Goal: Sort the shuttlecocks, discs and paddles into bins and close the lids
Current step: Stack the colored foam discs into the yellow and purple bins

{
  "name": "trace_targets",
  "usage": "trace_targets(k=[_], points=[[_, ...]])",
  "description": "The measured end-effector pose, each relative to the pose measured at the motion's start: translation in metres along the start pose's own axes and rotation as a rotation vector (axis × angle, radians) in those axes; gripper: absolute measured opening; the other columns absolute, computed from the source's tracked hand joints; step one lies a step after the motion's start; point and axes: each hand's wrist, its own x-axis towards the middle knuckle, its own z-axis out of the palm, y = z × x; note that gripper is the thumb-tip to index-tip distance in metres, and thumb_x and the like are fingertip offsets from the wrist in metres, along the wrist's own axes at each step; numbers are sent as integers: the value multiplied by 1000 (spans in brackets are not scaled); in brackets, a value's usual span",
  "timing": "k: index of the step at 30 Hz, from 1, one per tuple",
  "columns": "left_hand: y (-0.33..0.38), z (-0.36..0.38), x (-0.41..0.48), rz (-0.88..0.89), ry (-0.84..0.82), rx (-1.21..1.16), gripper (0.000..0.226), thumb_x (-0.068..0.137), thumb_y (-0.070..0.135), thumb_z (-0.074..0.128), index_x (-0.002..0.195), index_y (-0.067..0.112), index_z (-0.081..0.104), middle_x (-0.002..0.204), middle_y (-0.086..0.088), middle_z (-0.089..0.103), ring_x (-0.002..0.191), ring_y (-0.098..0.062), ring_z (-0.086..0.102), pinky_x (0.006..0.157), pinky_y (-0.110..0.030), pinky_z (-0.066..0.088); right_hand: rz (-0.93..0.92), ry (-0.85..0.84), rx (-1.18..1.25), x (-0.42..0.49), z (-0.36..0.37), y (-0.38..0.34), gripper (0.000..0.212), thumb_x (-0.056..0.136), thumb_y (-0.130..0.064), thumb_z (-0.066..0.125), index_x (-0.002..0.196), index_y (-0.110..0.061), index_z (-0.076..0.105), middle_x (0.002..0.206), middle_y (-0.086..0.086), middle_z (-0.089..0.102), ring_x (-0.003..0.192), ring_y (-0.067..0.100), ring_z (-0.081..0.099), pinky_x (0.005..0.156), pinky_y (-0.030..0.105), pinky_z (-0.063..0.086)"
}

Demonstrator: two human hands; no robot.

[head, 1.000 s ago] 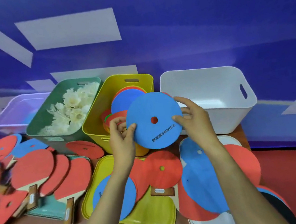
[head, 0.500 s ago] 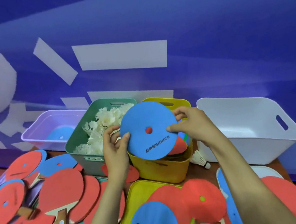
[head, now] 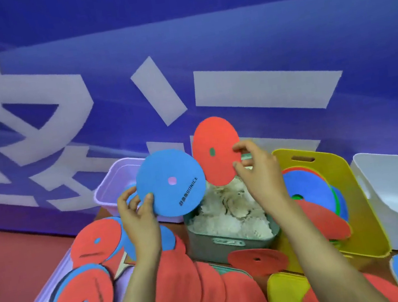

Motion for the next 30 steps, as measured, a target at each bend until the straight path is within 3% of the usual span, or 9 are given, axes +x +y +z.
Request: trace_targets(k=[3, 6, 14, 17, 21, 24, 27, 28, 30], points=[[-2, -25, 33, 118, -6, 199, 25, 91, 4, 55, 105, 24, 52, 103, -6, 61, 83, -15, 57, 74, -31, 44, -49, -37, -58, 9, 42, -12, 34, 83, -2, 56, 112, -19, 60, 112, -1, 65, 88, 20, 65, 78, 34, 50], [-11, -47, 76, 214, -13, 468, 25, 92, 5, 50, 115, 14, 54, 112, -2, 61, 93, -17, 53, 78, -23, 37, -109, -130, -190, 18, 94, -22, 40, 85, -1, 49, 121, -15, 57, 119, 6, 62, 99, 29, 61, 82, 38, 48], [-44, -58, 150, 69, -124, 656, 41, 94, 2, 39, 133, 12, 47, 130, -11, 53, 118, -28, 50, 99, -42, 40, -41, -304, -293, 49, 193, -18, 47, 85, 5, 43, 128, -11, 53, 124, 10, 59, 110, 30, 55, 87, 35, 41], [-50, -56, 166, 51, -122, 638, 46, 89, 0, 38, 133, 13, 45, 124, -14, 55, 111, -31, 51, 96, -42, 41, 75, -356, -283, 63, 222, -11, 48, 84, 6, 41, 128, -11, 52, 128, 10, 57, 112, 30, 54, 87, 33, 42], [-60, -51, 180, -2, -209, 641, 56, 84, -8, 38, 137, 10, 41, 126, -18, 54, 108, -36, 52, 92, -38, 41, 175, -548, -581, 63, 241, 4, 50, 88, 1, 44, 137, -7, 37, 141, 18, 32, 124, 38, 40, 95, 40, 39], [-65, -41, 188, -36, -211, 667, 60, 82, -12, 36, 139, 7, 39, 132, -15, 52, 107, -28, 53, 85, -19, 37, 181, -584, -613, 59, 244, 12, 45, 87, -4, 49, 132, -7, 42, 140, 16, 29, 123, 37, 37, 97, 40, 38], [-80, -30, 205, -85, -202, 709, 61, 84, -12, 36, 141, 9, 37, 123, -8, 54, 82, -16, 51, 63, -4, 35, 139, -605, -571, 57, 245, 15, 43, 88, -8, 52, 131, -10, 44, 137, 13, 33, 122, 35, 38, 97, 39, 39], [-88, -27, 213, -107, -232, 720, 62, 85, -11, 37, 143, 10, 34, 127, -9, 51, 88, -18, 52, 64, -2, 37, 116, -606, -562, 56, 244, 15, 44, 88, -9, 52, 132, -11, 43, 137, 12, 34, 122, 34, 38, 98, 39, 38], [-97, -22, 222, -154, -320, 788, 67, 89, -2, 48, 148, 9, 20, 150, -13, 28, 128, -29, 39, 100, -15, 34, 66, -595, -532, 52, 241, 12, 47, 88, -11, 52, 134, -14, 43, 138, 10, 35, 123, 33, 37, 100, 37, 35]])
